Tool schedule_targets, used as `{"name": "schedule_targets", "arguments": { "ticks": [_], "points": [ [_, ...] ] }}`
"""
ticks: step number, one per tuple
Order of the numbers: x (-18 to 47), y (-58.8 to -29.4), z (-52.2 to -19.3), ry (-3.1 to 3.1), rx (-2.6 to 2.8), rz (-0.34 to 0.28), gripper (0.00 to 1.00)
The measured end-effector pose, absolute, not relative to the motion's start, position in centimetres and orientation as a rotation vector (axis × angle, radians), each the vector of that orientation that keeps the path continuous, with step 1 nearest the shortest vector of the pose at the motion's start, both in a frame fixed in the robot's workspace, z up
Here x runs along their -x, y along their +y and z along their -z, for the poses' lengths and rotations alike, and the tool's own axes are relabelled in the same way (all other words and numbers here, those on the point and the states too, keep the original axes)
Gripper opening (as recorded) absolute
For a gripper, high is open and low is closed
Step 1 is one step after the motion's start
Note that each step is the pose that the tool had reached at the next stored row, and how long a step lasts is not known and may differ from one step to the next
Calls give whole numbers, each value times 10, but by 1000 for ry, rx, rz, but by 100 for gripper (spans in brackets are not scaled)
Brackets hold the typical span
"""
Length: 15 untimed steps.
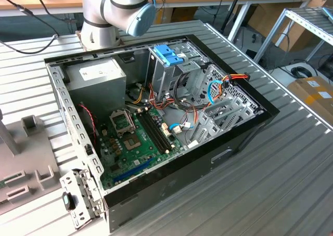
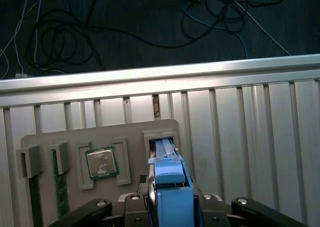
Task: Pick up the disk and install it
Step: 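Pick up the disk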
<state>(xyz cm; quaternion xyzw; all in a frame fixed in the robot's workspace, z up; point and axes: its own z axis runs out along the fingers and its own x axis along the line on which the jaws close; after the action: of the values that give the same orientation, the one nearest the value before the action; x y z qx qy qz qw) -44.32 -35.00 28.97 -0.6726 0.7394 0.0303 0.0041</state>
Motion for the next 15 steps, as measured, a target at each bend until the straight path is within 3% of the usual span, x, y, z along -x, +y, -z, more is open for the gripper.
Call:
{"name": "schedule_targets", "arguments": {
  "ticks": [15],
  "points": [
    [443,-350,-295,2317,2107,-95,38]
  ]
}}
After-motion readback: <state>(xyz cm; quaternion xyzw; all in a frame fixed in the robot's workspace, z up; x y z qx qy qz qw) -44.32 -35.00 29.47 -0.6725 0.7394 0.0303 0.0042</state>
